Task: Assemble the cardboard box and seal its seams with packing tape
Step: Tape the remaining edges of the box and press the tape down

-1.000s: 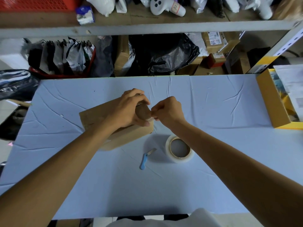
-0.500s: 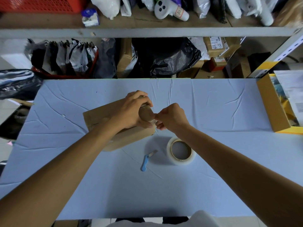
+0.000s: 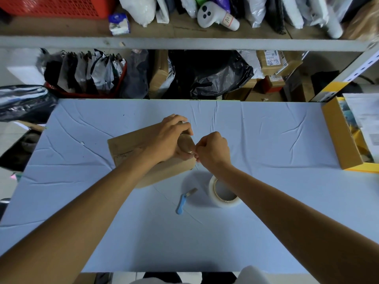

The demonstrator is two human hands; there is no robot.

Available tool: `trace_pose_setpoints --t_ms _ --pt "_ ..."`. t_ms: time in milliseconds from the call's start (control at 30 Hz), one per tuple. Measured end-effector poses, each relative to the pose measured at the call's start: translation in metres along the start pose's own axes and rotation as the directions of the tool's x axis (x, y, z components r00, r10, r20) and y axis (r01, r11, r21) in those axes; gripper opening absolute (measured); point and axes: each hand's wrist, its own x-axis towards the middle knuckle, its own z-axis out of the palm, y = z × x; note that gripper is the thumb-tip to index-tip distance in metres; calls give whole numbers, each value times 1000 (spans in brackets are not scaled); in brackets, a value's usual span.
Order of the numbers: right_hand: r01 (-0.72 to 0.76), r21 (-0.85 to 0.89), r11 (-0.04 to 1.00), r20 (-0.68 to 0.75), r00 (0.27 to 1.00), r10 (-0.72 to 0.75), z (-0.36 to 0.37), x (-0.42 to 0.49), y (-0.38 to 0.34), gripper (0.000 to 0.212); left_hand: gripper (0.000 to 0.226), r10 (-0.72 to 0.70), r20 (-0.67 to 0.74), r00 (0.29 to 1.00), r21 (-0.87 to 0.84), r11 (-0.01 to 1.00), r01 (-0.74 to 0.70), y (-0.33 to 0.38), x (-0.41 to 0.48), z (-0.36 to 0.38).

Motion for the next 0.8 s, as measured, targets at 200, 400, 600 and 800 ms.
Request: trace_pose_setpoints --t_ms 200,400,600,800 --pt "24 -72 997 -19 1000 -25 -8 1 -4 15 52 -37 21 999 -39 999 38 1 -2 -2" --pt "12 -43 999 -34 999 -14 -3 7 3 9 96 -127 29 992 -66 990 128 -6 -13 -3" --pt "-25 27 999 -14 1000 26 0 9 4 5 111 -254 -96 962 112 958 264 -6 -19 3" --pt "-10 132 991 -44 999 16 -4 2 2 11 104 -222 -137 965 64 970 233 -8 -18 7"
